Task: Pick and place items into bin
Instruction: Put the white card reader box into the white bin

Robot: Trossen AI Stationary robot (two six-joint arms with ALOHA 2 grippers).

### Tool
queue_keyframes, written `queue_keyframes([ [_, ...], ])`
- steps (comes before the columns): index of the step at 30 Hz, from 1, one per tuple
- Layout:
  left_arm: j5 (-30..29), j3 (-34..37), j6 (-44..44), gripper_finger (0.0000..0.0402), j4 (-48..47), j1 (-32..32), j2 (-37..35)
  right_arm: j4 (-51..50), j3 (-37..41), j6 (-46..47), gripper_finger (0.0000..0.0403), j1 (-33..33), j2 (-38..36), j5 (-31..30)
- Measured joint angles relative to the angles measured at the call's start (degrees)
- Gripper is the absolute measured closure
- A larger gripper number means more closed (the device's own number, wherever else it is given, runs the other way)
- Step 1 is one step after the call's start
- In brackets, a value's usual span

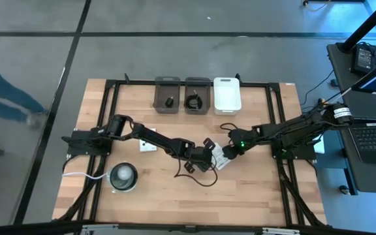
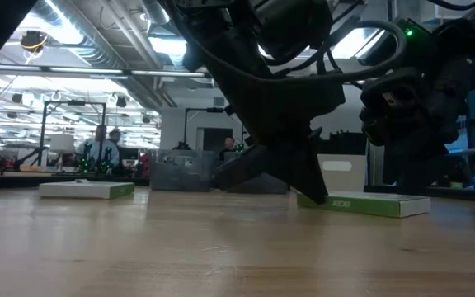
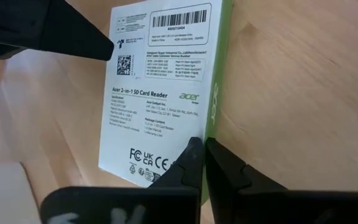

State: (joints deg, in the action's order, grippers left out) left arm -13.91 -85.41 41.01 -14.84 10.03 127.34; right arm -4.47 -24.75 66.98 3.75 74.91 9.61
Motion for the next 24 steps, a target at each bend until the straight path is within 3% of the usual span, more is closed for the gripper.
queue_keyframes([
  [24,-1.25,0.11,-1.53,0.0398,1.43,0.21,0.10,-0.72,-0.02,0.46,0.0233,0.00,0.18,1.80],
])
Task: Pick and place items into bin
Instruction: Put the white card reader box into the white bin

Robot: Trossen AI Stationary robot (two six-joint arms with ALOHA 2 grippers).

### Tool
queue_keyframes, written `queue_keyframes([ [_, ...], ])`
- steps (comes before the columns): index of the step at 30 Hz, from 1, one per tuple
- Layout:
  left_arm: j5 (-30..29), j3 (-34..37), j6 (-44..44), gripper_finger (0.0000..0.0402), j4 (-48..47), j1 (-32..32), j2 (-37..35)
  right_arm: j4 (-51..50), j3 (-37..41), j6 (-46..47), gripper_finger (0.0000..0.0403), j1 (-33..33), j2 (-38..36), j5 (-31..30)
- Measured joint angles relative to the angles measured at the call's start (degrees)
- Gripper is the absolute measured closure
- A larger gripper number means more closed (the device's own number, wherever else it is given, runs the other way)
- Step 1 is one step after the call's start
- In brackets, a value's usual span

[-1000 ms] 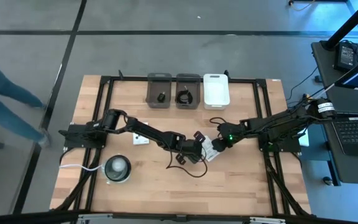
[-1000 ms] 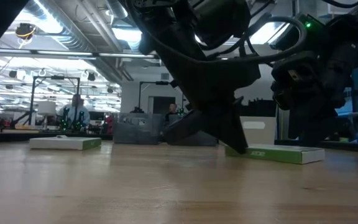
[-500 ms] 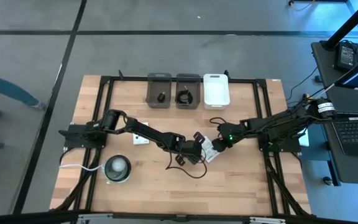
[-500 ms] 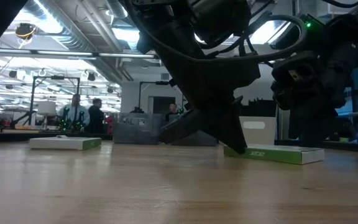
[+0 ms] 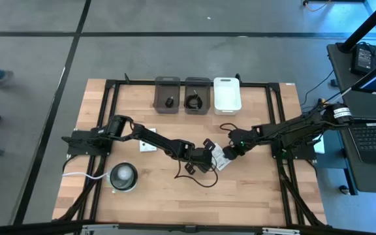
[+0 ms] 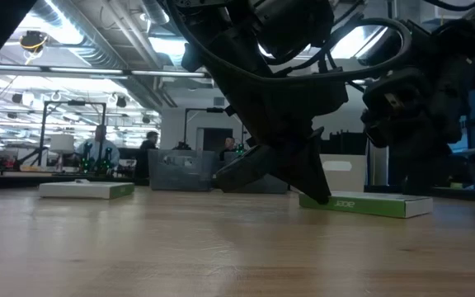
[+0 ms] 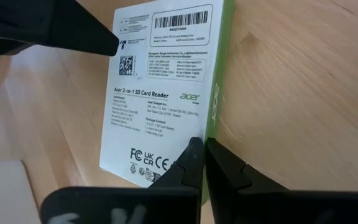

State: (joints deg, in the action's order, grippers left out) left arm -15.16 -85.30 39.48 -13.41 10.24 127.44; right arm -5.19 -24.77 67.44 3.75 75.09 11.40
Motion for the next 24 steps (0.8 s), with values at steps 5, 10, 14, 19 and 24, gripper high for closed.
queue_keyframes([
  [5,0.45,0.00,-1.82,0.0398,-0.42,0.00,-0.04,2.64,0.08,0.01,0.0233,0.01,0.19,0.79],
  [10,0.90,0.00,-3.07,0.0398,-1.42,0.00,-0.13,5.83,0.11,0.02,0.0233,0.00,0.21,1.57],
  [14,0.90,-0.03,-3.80,0.0398,-1.77,0.00,-0.15,6.69,0.11,0.00,0.0233,0.00,0.21,1.60],
  [19,0.37,-0.02,-3.82,0.0398,-2.21,0.04,-0.22,8.91,0.22,-0.01,0.0233,0.01,0.21,3.47],
  [24,0.02,-0.01,-4.26,0.0398,-2.15,0.28,-0.28,9.23,0.22,1.09,0.0233,0.04,0.21,3.97],
])
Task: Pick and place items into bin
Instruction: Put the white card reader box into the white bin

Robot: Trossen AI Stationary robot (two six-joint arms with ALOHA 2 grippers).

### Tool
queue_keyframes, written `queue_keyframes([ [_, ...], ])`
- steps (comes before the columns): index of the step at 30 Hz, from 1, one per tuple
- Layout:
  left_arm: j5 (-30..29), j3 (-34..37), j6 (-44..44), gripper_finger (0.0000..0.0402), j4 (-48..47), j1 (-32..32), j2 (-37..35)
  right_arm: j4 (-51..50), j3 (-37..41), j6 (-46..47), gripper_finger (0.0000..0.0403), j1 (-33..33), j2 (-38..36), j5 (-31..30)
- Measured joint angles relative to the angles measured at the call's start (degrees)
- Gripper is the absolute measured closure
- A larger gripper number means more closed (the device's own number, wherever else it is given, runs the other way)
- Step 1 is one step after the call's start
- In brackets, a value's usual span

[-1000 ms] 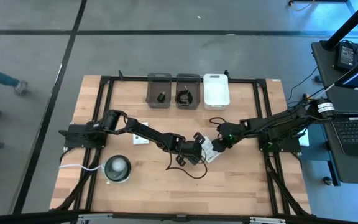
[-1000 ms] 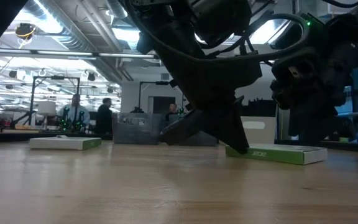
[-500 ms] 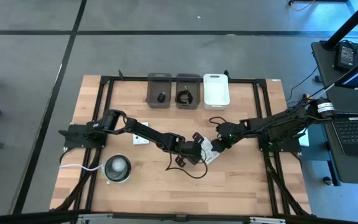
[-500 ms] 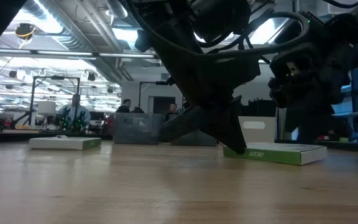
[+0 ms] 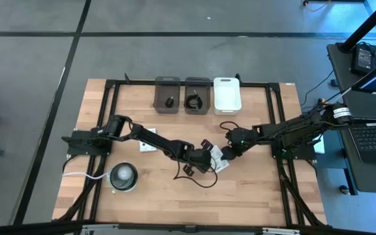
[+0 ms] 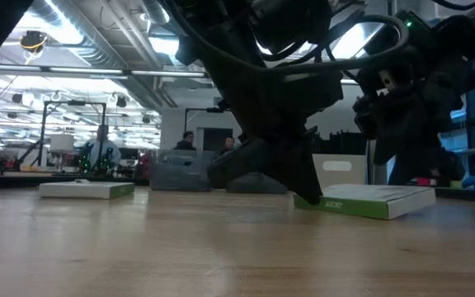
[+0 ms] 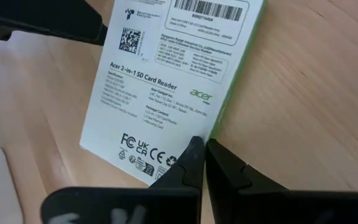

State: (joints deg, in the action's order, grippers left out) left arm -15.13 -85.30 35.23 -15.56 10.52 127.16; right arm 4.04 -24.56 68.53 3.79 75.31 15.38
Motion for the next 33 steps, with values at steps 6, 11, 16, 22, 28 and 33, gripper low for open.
queue_keyframes([
  [6,-0.29,0.01,-0.16,0.0398,0.10,0.05,-0.01,1.37,0.00,0.04,0.0233,0.00,0.00,0.90],
  [11,-0.32,0.01,-0.12,0.0398,0.05,0.07,-0.05,2.21,-0.02,0.15,0.0233,0.09,-0.02,1.34],
  [16,-0.33,0.01,-0.04,0.0398,0.05,0.07,-0.07,3.38,-0.02,0.15,0.0233,0.24,-0.04,2.60],
  [22,-0.46,0.05,-0.01,0.0398,-0.07,0.07,-0.12,8.65,-0.16,0.45,0.0233,0.28,-0.17,6.10],
  [28,-0.50,-0.04,-0.52,0.0399,1.91,-0.15,0.36,19.10,-0.43,0.24,0.0233,0.13,0.04,2.90],
  [33,-0.70,-0.04,-0.39,0.0399,1.51,-0.10,0.36,17.06,-0.40,0.03,0.0233,0.08,-0.01,2.61],
])
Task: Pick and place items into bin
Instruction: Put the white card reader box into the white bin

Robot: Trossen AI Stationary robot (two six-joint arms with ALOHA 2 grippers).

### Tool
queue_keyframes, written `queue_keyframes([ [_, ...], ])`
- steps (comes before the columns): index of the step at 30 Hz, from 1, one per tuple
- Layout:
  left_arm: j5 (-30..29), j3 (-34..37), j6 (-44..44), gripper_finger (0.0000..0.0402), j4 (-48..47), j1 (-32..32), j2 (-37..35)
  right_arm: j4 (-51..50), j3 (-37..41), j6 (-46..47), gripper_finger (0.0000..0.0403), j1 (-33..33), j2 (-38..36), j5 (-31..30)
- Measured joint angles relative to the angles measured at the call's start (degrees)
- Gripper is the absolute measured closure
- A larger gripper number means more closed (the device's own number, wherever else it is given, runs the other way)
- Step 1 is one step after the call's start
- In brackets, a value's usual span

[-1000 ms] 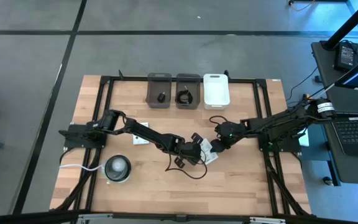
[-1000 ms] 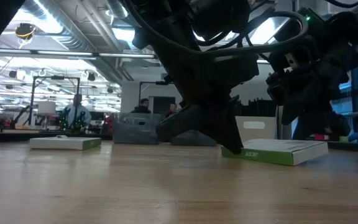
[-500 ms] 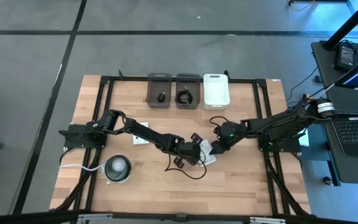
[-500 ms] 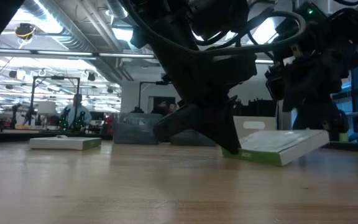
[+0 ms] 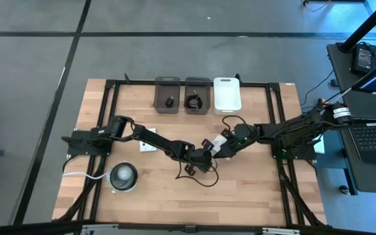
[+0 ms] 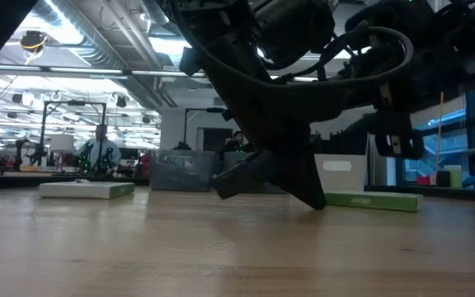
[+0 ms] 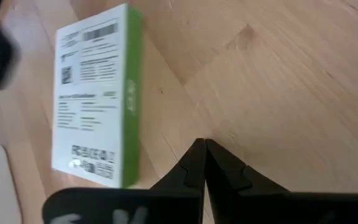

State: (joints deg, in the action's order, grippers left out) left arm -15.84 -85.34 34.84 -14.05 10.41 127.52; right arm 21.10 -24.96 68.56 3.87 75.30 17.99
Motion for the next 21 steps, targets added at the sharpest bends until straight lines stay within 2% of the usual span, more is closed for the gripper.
queue_keyframes([
  [4,0.00,-0.02,0.02,0.0399,-0.18,0.00,0.00,-0.30,0.01,-0.05,0.0233,-0.18,-0.06,0.30],
  [10,0.01,-0.04,-0.59,0.0398,-0.38,0.08,0.00,-6.72,0.07,-1.81,0.0233,-3.03,-0.59,0.06],
  [16,0.29,0.00,-1.07,0.0398,-0.04,0.11,0.00,-17.16,0.14,-6.10,0.0233,-5.84,-1.72,-3.23],
  [21,0.26,0.09,-0.67,0.0398,1.64,0.10,-0.02,-20.30,0.16,-9.35,0.0233,-7.56,-1.98,-5.14],
])
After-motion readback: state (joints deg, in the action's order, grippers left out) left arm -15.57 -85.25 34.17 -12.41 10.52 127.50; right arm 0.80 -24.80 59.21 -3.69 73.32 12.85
